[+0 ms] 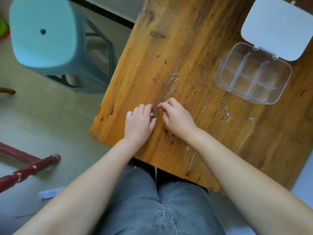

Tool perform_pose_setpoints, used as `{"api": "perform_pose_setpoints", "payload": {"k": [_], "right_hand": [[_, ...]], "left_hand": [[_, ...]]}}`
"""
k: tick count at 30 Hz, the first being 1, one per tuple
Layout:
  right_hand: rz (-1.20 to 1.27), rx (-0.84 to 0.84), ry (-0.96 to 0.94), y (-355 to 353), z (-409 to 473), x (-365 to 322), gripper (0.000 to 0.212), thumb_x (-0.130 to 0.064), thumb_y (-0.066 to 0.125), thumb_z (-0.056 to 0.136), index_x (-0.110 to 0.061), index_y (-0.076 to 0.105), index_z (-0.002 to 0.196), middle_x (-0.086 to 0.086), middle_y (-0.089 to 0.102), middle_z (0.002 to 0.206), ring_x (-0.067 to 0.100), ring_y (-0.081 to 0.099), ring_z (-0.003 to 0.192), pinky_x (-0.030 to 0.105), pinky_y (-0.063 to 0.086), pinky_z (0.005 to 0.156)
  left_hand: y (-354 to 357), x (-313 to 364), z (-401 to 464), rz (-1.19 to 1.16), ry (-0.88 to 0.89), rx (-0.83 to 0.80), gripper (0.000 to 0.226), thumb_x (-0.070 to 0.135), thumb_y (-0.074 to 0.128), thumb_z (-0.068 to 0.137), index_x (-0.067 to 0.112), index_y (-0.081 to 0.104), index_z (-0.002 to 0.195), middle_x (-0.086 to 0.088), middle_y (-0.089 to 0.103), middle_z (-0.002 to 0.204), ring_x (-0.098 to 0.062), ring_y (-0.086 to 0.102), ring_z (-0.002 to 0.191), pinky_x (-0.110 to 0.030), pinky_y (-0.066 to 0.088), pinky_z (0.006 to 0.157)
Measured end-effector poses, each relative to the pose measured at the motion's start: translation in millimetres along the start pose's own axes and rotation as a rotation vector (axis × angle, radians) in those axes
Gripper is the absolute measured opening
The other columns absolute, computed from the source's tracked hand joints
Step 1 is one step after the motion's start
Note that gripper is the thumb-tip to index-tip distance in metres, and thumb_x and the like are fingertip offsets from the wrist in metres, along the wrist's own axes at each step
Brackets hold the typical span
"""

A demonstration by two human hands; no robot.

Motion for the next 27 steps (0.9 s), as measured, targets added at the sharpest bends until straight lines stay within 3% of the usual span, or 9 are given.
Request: {"api": "perform_pose_setpoints", "payload": {"k": [5, 10, 12, 15, 16, 19, 23, 25, 27], "right_hand": [[-0.005, 0.045, 0.0, -5, 4, 3, 0.028, -0.009, 0.051, 0.09, -0.009, 0.061, 0.116, 0.012, 0.055, 0.116, 0.031, 0.053, 0.106, 0.038, 0.049, 0.073], [-0.001, -0.055, -0.064, 5, 4, -4, 0.02, -0.019, 0.058, 0.089, -0.01, 0.063, 0.106, 0.006, 0.047, 0.137, 0.029, 0.047, 0.116, 0.042, 0.044, 0.09], [0.182, -0.021, 0.021, -10, 5, 7, 0.013, -0.021, 0.058, 0.091, -0.009, 0.064, 0.091, 0.005, 0.051, 0.132, 0.022, 0.05, 0.112, 0.037, 0.042, 0.092], [0.534, 0.161, 0.167, -65, 1, 36, 0.013, -0.019, 0.057, 0.093, -0.017, 0.06, 0.08, 0.005, 0.06, 0.119, 0.005, 0.054, 0.092, 0.013, 0.039, 0.086], [0.644, 0.215, 0.228, -84, -4, 50, 0.016, -0.021, 0.055, 0.094, -0.018, 0.06, 0.079, 0.004, 0.063, 0.115, 0.003, 0.055, 0.092, 0.013, 0.04, 0.088], [1.029, 0.304, 0.431, -124, -19, 95, 0.027, -0.023, 0.048, 0.098, -0.02, 0.061, 0.075, 0.006, 0.067, 0.106, 0.014, 0.059, 0.101, 0.035, 0.047, 0.097], [1.641, 0.528, 0.528, -174, -29, 148, 0.021, -0.02, 0.046, 0.098, -0.013, 0.056, 0.081, 0.013, 0.073, 0.1, 0.023, 0.07, 0.099, 0.038, 0.053, 0.091], [1.714, 0.617, 0.534, -190, -20, 165, 0.013, -0.016, 0.044, 0.098, -0.01, 0.054, 0.092, 0.017, 0.072, 0.101, 0.026, 0.071, 0.095, 0.038, 0.056, 0.087], [1.569, 0.603, 0.579, -196, -3, 176, 0.013, -0.009, 0.043, 0.097, -0.009, 0.053, 0.09, 0.016, 0.069, 0.095, 0.024, 0.071, 0.091, 0.037, 0.054, 0.09]], "left_hand": [[-2, 7, 8, -0.033, 0.069, -0.022, 0.014, 0.018, 0.054, 0.091, 0.005, 0.058, 0.093, -0.014, 0.059, 0.092, -0.032, 0.055, 0.085, -0.044, 0.043, 0.07], [-37, 15, 15, -0.342, 0.056, 0.084, 0.009, 0.012, 0.059, 0.086, 0.002, 0.057, 0.086, -0.012, 0.057, 0.087, -0.024, 0.051, 0.082, -0.035, 0.046, 0.066], [-61, 15, 24, -0.459, -0.003, 0.177, 0.007, 0.01, 0.058, 0.087, 0.004, 0.055, 0.084, -0.009, 0.056, 0.084, -0.018, 0.05, 0.079, -0.028, 0.044, 0.066], [-90, 13, 46, -0.645, -0.112, 0.262, 0.006, 0.01, 0.056, 0.088, 0.005, 0.056, 0.085, -0.005, 0.057, 0.081, -0.014, 0.052, 0.074, -0.024, 0.045, 0.069], [-95, 19, 55, -0.688, -0.119, 0.26, 0.006, 0.01, 0.056, 0.088, 0.005, 0.056, 0.086, -0.002, 0.056, 0.08, -0.011, 0.052, 0.072, -0.023, 0.045, 0.069], [-100, 60, 85, -0.775, -0.049, 0.193, 0.005, 0.009, 0.057, 0.087, 0.007, 0.056, 0.083, 0.005, 0.053, 0.074, -0.001, 0.049, 0.066, -0.016, 0.043, 0.065], [-84, 128, 127, -0.826, -0.012, 0.122, 0.01, 0.01, 0.055, 0.087, 0.011, 0.051, 0.078, 0.007, 0.05, 0.07, -0.003, 0.045, 0.064, -0.01, 0.039, 0.06], [-75, 153, 146, -0.818, -0.003, 0.121, 0.011, 0.012, 0.055, 0.089, 0.013, 0.051, 0.079, 0.011, 0.049, 0.069, -0.002, 0.046, 0.064, -0.006, 0.04, 0.059], [-69, 181, 163, -0.711, 0.073, 0.132, 0.008, 0.015, 0.055, 0.089, 0.014, 0.054, 0.082, 0.007, 0.054, 0.076, -0.004, 0.049, 0.07, -0.007, 0.041, 0.062]]}}
Point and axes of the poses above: each hand's wrist, its own z-axis towards the middle knuckle, its own y-axis out of the palm, x = y × z, the point moved 10 cm from there along z, towards the middle knuckle
